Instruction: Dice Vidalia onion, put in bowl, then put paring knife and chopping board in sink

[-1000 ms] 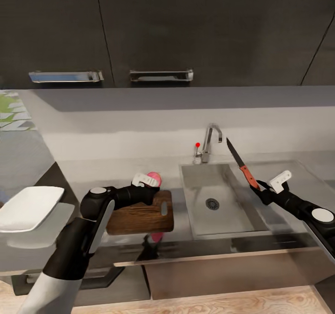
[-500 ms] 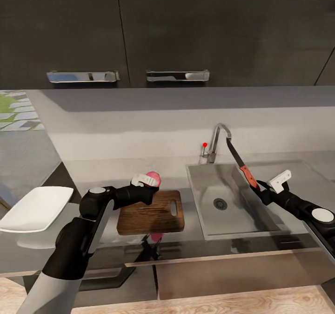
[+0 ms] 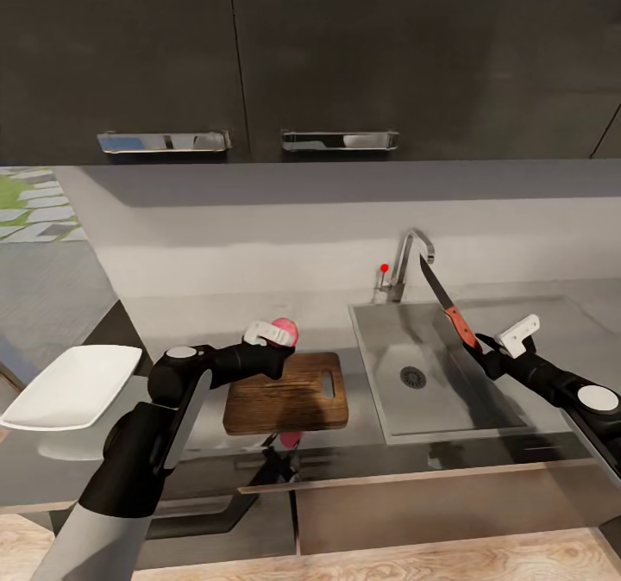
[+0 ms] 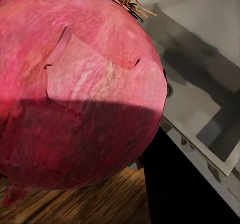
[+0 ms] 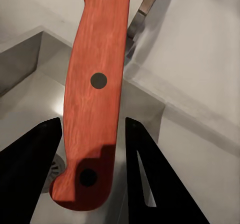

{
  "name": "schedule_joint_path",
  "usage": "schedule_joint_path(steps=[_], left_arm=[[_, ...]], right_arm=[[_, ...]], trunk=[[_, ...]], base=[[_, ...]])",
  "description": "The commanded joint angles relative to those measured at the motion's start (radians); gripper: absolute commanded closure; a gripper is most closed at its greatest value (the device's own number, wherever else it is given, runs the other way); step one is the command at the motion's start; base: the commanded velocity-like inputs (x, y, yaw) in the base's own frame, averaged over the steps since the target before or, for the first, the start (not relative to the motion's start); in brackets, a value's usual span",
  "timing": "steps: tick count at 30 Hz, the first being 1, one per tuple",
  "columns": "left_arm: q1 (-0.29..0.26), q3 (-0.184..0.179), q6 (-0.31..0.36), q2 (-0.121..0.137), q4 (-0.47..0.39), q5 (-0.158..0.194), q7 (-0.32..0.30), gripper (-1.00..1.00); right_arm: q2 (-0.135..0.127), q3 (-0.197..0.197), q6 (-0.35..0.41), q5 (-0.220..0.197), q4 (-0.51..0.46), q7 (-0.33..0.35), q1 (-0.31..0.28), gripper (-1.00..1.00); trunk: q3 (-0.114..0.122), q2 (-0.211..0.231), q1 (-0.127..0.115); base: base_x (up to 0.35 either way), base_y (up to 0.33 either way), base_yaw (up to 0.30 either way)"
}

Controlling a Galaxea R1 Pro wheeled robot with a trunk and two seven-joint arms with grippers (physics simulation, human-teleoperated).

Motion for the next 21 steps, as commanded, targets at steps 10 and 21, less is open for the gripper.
schedule_joint_path(steps=[10, 21], left_arm=[[-0.001, 0.002, 0.004, -0.002, 0.039, -0.003, -0.002, 1.0], [-0.001, 0.002, 0.004, -0.006, 0.099, -0.006, -0.001, 1.0]], right_arm=[[-0.001, 0.006, 0.007, -0.009, -0.001, 0.0, -0.001, 1.0], [-0.001, 0.024, 0.008, -0.009, -0.001, -0.001, -0.001, 1.0]], trunk=[[-0.002, -0.002, 0.001], [-0.002, -0.002, 0.001]], base=[[0.0, 0.0, 0.0], [0.0, 0.0, 0.0]])
